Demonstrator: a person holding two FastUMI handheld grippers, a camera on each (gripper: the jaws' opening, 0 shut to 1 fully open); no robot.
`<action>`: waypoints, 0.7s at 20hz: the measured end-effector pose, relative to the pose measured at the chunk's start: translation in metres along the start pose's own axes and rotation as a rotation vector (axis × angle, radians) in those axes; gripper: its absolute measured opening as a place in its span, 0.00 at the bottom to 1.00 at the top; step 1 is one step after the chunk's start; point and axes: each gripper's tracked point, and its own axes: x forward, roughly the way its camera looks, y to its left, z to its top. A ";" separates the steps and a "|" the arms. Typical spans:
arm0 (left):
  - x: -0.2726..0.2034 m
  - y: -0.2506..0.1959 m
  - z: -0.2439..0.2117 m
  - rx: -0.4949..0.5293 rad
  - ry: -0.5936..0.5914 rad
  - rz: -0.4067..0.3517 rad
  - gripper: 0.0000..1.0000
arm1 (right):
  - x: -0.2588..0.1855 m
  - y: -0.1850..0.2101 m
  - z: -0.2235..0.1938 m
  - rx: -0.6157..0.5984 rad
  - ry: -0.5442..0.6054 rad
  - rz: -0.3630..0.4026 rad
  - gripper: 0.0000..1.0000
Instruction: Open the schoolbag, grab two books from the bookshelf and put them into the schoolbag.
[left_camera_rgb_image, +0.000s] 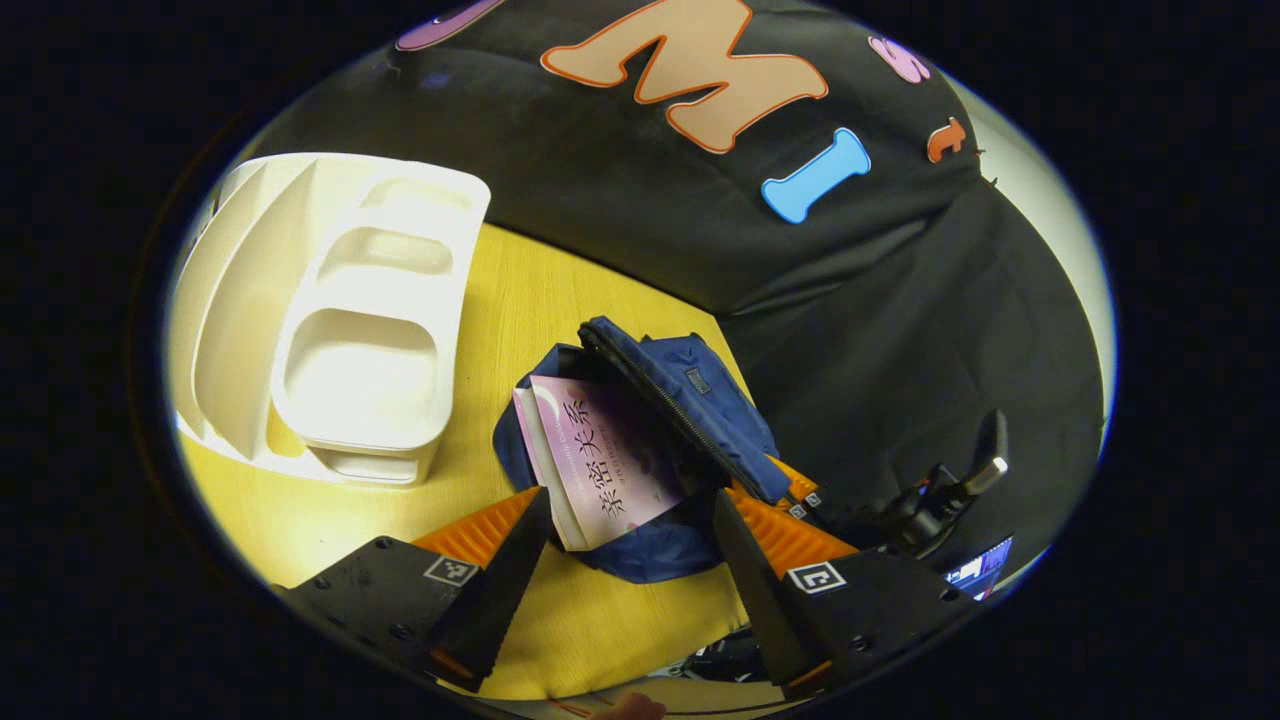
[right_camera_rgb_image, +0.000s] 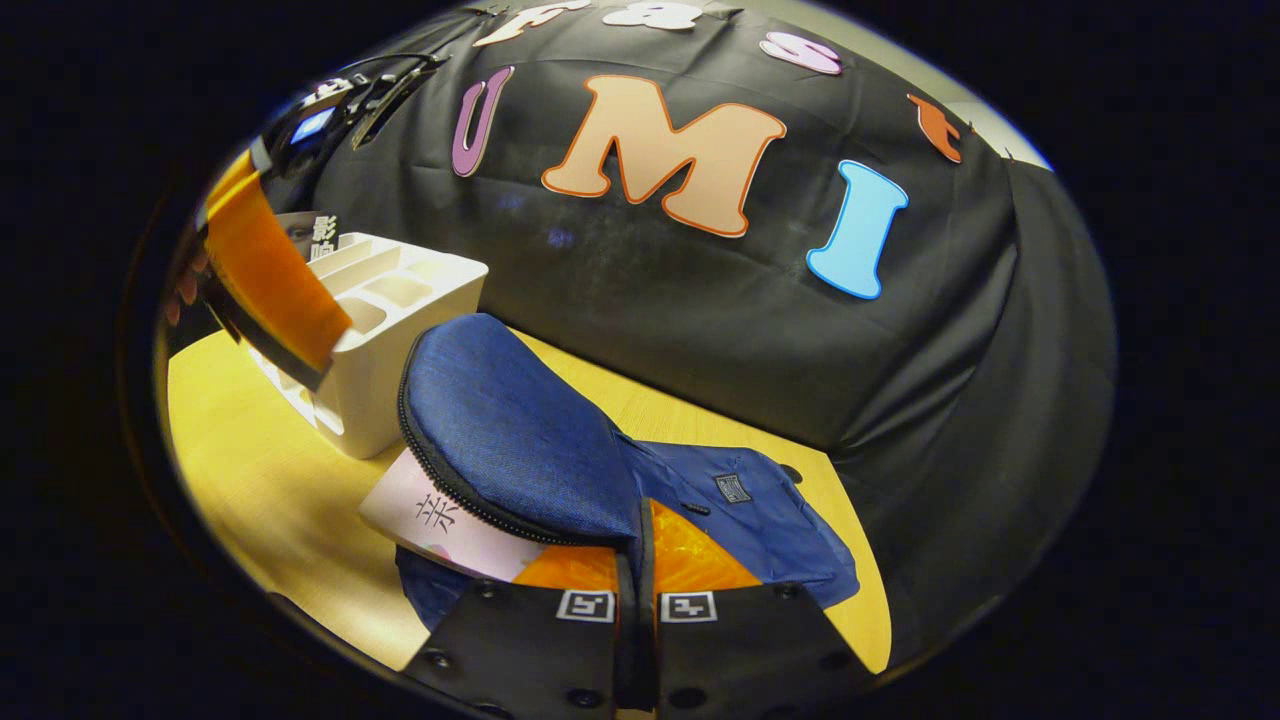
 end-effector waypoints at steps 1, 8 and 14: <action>-0.011 0.001 0.006 -0.001 -0.005 0.004 0.96 | 0.000 -0.001 0.000 0.002 0.001 0.000 0.05; -0.104 0.046 0.062 0.059 -0.066 0.145 0.95 | -0.001 -0.002 0.000 -0.008 0.008 -0.008 0.05; -0.192 0.124 0.127 0.041 -0.149 0.342 0.96 | 0.000 -0.001 -0.002 -0.004 0.025 -0.029 0.05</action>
